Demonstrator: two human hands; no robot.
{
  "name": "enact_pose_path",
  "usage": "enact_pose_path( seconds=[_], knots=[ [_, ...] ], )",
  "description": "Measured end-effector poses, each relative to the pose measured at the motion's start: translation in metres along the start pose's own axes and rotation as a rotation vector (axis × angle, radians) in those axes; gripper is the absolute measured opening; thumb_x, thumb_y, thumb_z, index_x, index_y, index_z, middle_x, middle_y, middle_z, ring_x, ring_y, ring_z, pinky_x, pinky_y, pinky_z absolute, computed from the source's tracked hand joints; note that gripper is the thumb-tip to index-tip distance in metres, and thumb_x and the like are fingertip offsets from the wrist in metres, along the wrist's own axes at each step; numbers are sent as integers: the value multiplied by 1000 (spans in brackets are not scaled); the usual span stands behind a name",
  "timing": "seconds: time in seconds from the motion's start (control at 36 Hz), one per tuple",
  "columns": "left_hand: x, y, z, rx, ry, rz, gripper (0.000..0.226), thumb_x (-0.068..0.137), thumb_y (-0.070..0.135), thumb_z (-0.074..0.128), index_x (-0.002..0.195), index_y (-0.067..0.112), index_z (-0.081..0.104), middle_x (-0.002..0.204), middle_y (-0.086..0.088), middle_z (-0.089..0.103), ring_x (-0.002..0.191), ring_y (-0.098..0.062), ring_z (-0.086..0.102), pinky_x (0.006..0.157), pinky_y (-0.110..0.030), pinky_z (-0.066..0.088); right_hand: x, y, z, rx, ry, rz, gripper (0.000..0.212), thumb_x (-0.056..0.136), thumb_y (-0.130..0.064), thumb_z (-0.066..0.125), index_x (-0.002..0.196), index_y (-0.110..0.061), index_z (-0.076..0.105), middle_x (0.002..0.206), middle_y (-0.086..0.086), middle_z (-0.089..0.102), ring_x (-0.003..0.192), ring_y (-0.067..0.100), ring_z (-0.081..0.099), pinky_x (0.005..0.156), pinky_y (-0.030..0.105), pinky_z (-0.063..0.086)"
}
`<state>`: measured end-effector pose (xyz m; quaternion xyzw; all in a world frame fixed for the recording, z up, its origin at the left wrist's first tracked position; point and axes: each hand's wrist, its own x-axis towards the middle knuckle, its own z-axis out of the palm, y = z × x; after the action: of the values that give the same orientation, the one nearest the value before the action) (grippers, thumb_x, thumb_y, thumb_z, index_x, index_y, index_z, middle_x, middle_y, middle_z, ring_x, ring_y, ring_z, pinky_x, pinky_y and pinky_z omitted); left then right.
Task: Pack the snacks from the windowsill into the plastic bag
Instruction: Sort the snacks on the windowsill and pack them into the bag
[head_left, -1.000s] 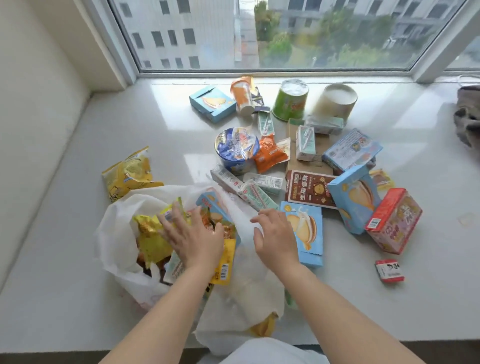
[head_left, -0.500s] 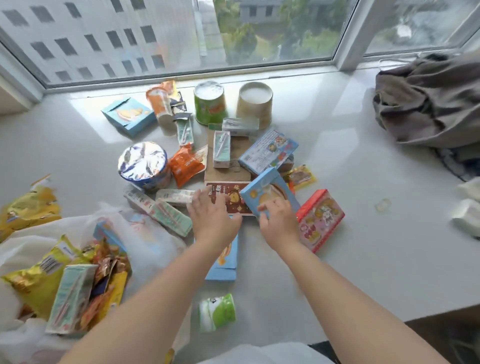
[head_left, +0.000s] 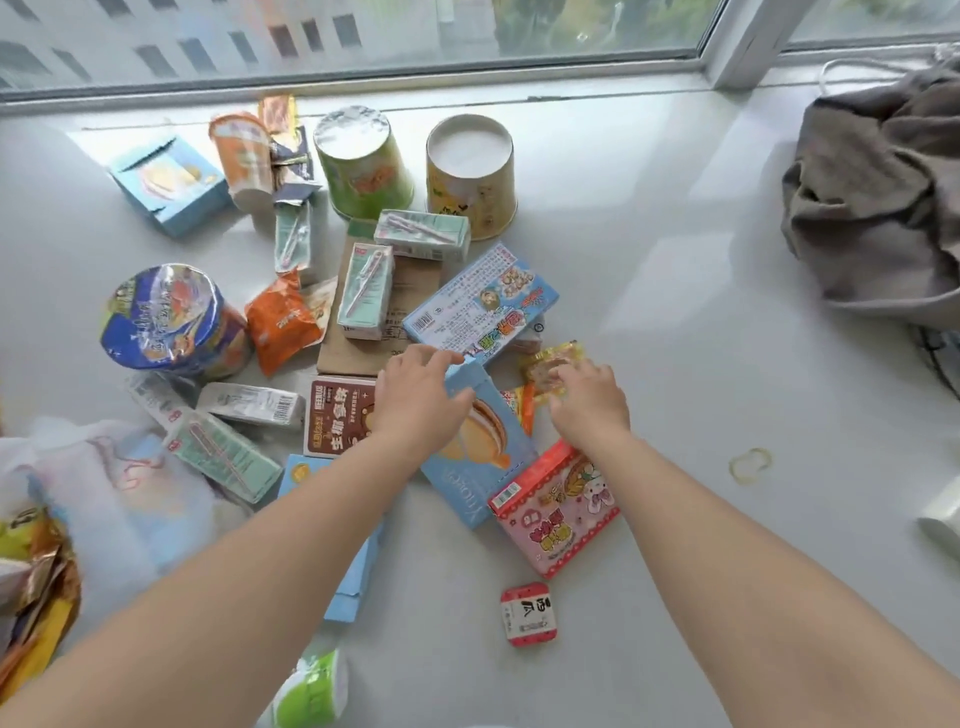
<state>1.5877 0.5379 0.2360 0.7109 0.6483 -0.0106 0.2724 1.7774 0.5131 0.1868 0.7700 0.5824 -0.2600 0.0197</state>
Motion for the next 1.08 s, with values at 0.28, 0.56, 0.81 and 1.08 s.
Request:
enact_pose_path(
  seconds=[0.28,0.56,0.81,1.08],
  knots=[
    [19,-14,12,-28,-111,26,26,92,44,52,116,34,53,122,5,47,112,-17,49,81,-31,41,55,8,9,-314,-84,-192,58,89,-16,49,143,-20,30,146,5,35,133,26,30,104,40,31],
    [-22,-31,51,211,-244,146,14,89,40,54,91,28,47,105,6,54,104,-18,46,80,-30,39,38,26,19,-195,-88,80,30,95,-21,45,119,-9,57,122,11,55,117,30,46,91,37,41],
    [-34,-34,50,40,-253,58,14,88,34,61,87,28,49,95,9,49,99,-14,46,77,-27,36,13,-19,2,-45,-71,-334,40,98,-40,39,113,-5,52,124,11,45,117,27,37,95,40,35],
    [-56,-53,40,-306,-185,-192,9,90,21,56,96,26,59,105,10,57,101,-12,52,82,-27,42,5,-63,52,-295,-246,-298,64,88,-36,57,140,-15,27,138,12,37,126,31,38,96,42,40]
  ],
)
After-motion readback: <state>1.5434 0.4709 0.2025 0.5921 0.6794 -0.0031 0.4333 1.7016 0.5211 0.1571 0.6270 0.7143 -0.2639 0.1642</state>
